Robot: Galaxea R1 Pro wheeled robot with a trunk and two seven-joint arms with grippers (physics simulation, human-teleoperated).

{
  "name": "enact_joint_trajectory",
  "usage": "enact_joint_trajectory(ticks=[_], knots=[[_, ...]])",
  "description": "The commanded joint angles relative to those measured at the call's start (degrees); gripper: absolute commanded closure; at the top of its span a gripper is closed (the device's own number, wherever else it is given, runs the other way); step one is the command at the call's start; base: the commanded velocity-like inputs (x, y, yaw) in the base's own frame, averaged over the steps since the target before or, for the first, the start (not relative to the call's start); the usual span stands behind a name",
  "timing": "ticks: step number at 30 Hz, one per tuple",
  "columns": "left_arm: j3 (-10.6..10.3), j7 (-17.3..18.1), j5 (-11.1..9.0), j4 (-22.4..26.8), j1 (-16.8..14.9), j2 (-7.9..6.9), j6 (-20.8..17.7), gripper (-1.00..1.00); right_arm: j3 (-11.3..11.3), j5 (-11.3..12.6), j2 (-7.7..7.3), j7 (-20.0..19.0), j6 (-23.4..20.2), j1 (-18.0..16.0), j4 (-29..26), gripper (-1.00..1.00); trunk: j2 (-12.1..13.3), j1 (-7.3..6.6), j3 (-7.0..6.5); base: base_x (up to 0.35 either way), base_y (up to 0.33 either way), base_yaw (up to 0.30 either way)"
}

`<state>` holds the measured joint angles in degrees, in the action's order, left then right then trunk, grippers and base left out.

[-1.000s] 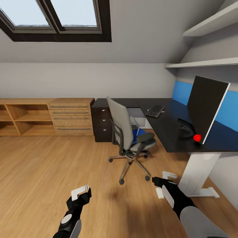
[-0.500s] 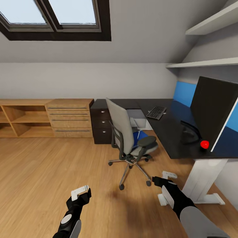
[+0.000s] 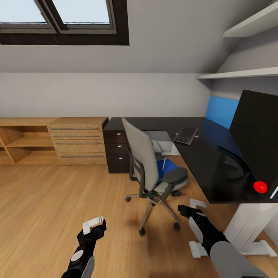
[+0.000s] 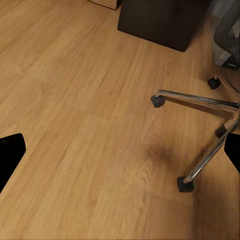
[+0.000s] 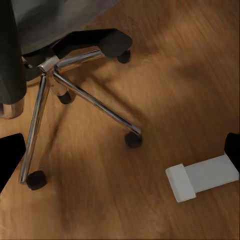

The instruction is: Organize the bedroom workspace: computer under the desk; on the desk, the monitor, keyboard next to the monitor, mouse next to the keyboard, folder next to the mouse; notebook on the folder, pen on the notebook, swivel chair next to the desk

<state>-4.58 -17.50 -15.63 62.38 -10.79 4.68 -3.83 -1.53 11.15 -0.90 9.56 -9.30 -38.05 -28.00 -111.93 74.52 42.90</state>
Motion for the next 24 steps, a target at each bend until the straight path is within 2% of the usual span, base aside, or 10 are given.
enact_joint_trajectory(ticks=[1, 11, 24], knots=[[-0.12, -0.39, -0.39, 0.10, -0.02, -0.02, -0.22, -1.00, 0.06, 0.45, -0.02, 0.24, 0.13, -0.01, -0.09, -1.00, -0.02, 0.03, 0.06, 0.316, 0.000, 0.000], [-0.01, -0.43, -0.53, 0.19, -0.02, -0.04, -0.22, -1.00, 0.07, 0.37, 0.00, 0.28, 2.23, -0.01, 0.04, -1.00, -0.02, 0.03, 0.06, 0.161, 0.000, 0.000], [0.05, -0.43, -0.62, 0.42, -0.02, -0.03, -0.22, -1.00, 0.07, 0.28, 0.02, 0.37, 2.27, 0.08, 0.02, -1.00, -0.02, 0.03, 0.06, 0.015, 0.000, 0.000]])
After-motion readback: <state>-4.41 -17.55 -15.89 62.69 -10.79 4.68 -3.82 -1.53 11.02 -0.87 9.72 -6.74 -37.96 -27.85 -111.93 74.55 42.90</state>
